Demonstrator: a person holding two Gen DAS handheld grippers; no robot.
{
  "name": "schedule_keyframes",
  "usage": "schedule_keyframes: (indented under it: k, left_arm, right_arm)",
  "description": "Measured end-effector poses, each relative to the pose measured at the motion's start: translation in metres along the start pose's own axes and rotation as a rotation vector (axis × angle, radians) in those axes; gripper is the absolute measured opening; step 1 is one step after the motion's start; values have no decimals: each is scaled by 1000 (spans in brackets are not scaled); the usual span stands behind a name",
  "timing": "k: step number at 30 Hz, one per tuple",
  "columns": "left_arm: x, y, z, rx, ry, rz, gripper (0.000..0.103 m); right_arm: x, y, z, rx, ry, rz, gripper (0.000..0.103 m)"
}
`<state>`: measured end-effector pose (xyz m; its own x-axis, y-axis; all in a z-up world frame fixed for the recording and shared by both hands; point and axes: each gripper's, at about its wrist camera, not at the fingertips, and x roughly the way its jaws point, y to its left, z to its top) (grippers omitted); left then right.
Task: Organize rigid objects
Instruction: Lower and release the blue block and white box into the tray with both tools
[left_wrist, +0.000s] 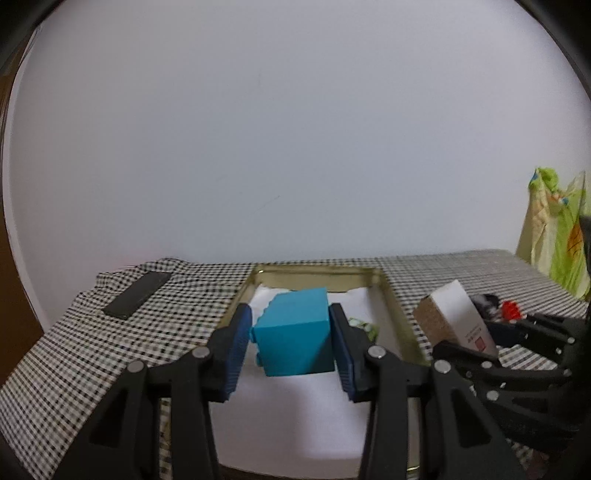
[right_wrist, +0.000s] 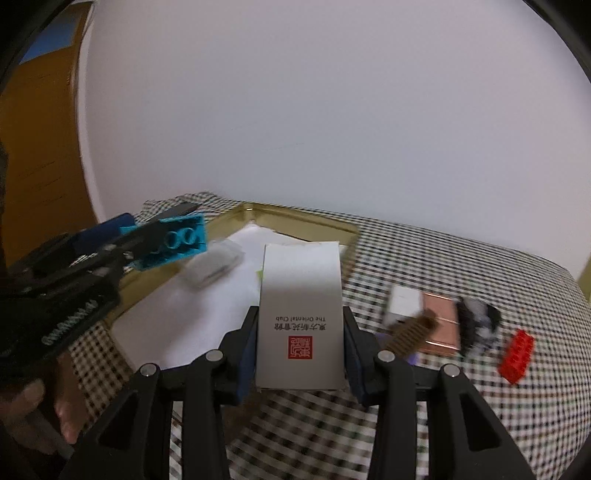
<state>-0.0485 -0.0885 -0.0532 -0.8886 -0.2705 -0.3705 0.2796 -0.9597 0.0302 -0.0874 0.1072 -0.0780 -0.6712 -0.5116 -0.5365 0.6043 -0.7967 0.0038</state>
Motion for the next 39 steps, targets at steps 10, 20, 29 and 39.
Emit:
schedule_keyframes:
  k: [10, 20, 29, 39]
  left_arm:
    - [29, 11, -3, 32, 111, 25, 42]
    - [43, 15, -7, 46, 176, 51, 42]
    - [52, 19, -9, 56, 208, 62, 42]
    - [58, 29, -7, 39, 218, 131, 75]
  right_arm:
    - [42, 4, 6, -53, 86, 70, 44]
    - [73, 30, 8, -86, 154, 84, 44]
    - [74, 38, 16, -115, 165, 76, 44]
    - [70, 36, 17, -131, 161, 47, 74]
